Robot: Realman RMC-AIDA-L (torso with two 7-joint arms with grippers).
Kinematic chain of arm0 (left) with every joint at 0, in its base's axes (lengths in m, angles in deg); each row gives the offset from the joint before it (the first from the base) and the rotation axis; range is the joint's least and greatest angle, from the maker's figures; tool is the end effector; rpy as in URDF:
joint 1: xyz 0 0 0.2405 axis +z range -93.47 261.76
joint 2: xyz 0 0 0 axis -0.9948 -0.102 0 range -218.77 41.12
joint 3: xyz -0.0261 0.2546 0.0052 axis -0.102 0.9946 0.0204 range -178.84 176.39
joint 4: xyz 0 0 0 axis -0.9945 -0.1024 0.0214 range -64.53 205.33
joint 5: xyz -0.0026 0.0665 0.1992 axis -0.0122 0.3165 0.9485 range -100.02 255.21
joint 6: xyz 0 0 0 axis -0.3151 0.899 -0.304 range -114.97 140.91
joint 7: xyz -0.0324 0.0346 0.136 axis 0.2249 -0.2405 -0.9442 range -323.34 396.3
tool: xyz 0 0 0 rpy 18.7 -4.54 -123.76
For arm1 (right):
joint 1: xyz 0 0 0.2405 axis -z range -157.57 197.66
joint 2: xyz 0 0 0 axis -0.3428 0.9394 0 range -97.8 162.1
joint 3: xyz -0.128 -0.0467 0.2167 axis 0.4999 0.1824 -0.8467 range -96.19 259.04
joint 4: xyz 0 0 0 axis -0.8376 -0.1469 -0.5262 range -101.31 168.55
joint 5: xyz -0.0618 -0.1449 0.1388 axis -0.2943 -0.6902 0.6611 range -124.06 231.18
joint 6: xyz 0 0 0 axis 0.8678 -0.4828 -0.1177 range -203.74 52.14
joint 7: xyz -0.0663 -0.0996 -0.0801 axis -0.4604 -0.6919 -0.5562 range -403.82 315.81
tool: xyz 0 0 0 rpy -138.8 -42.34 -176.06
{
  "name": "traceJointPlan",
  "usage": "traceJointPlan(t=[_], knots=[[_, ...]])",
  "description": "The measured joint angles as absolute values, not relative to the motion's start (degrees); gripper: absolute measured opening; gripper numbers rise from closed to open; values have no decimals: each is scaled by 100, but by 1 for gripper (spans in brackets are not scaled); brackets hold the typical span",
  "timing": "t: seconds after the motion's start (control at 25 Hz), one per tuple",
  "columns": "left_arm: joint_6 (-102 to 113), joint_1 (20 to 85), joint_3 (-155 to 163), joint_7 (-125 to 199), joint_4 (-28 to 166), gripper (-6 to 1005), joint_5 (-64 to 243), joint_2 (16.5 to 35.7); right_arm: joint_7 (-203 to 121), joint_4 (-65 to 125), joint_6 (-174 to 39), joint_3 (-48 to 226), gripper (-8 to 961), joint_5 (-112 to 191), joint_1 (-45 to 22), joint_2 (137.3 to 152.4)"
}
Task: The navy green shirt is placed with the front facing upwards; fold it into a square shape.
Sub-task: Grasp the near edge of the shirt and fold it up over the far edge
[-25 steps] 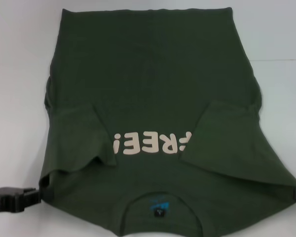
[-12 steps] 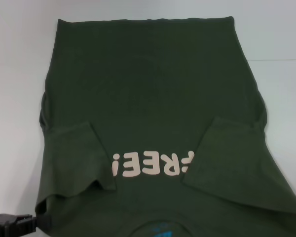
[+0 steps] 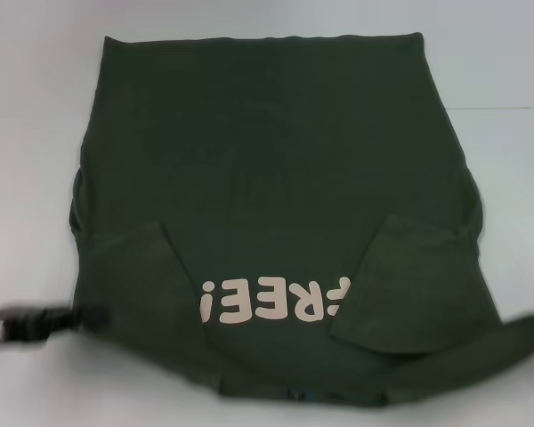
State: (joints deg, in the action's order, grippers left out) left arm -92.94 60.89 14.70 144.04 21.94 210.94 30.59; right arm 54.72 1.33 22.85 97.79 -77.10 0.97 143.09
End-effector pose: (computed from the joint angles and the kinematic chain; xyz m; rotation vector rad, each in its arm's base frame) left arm -0.3226 0.2633 0.0542 -2.4430 -1.4791 -0.7326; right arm 0.3712 0.2446 0.0659 -2.3314 1.4896 0.7242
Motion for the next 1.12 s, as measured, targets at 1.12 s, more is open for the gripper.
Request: traceJointPlan(t=[1.12], knots=[[-3111, 3508, 1538, 12481, 4587, 36, 18816, 3073, 4547, 1326, -2879, 9747, 140, -6459, -2712, 14702]])
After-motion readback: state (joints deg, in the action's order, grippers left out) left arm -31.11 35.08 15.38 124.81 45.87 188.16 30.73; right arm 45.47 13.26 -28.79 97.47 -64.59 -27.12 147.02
